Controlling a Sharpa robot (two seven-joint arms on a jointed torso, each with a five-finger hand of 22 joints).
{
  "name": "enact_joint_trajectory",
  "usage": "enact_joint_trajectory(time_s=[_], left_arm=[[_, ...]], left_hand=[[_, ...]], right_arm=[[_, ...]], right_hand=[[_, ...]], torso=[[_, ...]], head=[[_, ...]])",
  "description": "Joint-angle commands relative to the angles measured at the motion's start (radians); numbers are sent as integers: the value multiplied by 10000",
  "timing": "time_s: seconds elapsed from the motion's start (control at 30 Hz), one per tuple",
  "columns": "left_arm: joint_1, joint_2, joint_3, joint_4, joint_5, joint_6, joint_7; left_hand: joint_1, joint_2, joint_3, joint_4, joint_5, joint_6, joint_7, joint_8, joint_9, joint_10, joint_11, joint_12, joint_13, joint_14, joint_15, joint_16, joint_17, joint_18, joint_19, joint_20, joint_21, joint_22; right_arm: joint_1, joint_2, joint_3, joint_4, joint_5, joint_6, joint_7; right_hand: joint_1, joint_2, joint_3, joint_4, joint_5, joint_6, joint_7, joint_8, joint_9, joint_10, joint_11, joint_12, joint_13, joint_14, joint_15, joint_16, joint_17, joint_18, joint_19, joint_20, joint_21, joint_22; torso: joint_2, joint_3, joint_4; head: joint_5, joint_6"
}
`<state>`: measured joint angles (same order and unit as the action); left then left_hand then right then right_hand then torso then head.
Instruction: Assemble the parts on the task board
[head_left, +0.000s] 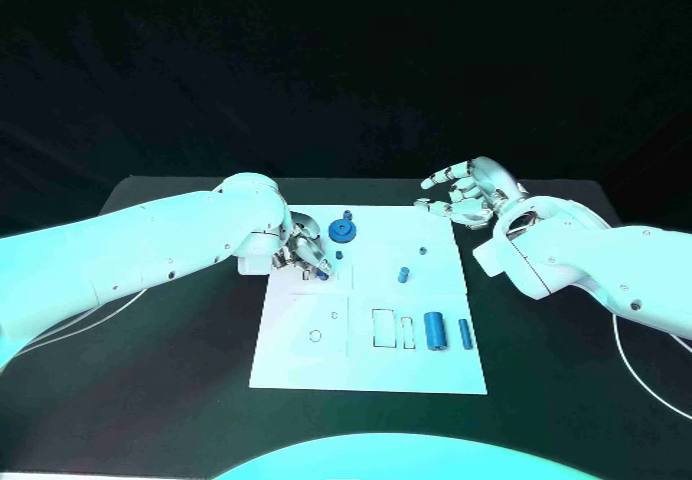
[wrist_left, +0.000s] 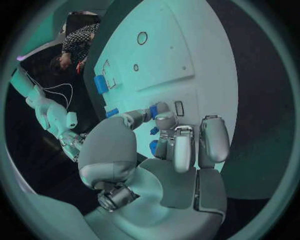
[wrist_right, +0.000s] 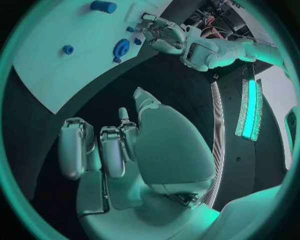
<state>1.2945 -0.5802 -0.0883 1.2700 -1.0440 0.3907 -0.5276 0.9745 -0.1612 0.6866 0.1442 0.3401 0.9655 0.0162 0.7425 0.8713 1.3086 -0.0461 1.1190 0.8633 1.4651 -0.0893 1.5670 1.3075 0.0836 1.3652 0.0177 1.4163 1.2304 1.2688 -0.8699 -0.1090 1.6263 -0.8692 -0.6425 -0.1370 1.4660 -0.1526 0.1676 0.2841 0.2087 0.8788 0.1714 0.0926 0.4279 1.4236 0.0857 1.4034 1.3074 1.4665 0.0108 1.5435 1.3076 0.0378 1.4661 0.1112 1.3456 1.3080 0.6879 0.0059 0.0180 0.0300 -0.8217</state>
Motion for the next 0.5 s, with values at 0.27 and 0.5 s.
enact_joint_trajectory(time_s=[0.27,0.5], left_arm=[[-80,-32,-65,-20,-185,325,-185],[-83,-52,-64,-12,-187,187,-163]], left_hand=[[-162,-285,-1406,751,-132,143,-30,-102,-85,-12,-35,63,9,1057,-67,38,2633,-125,81,-3,-55,19],[-43,-234,-2314,1454,-964,189,-30,-149,-129,2,-33,104,41,1057,-64,38,2633,-124,87,-1,-74,27]], right_arm=[[-16,0,5,-8,-132,56,82],[-26,2,5,-9,-134,60,88]], right_hand=[[-33,-5,39,5,-61,77,10,51,9,-76,5,-64,934,879,-1,-49,2039,160,-36,24,-39,1246],[-49,-12,36,14,-64,76,10,51,9,-75,6,-64,934,880,-1,-48,2042,158,-32,24,-32,1251]], torso=[[-4,-9,5],[5,-6,2]], head=[[-8,18],[0,25]])
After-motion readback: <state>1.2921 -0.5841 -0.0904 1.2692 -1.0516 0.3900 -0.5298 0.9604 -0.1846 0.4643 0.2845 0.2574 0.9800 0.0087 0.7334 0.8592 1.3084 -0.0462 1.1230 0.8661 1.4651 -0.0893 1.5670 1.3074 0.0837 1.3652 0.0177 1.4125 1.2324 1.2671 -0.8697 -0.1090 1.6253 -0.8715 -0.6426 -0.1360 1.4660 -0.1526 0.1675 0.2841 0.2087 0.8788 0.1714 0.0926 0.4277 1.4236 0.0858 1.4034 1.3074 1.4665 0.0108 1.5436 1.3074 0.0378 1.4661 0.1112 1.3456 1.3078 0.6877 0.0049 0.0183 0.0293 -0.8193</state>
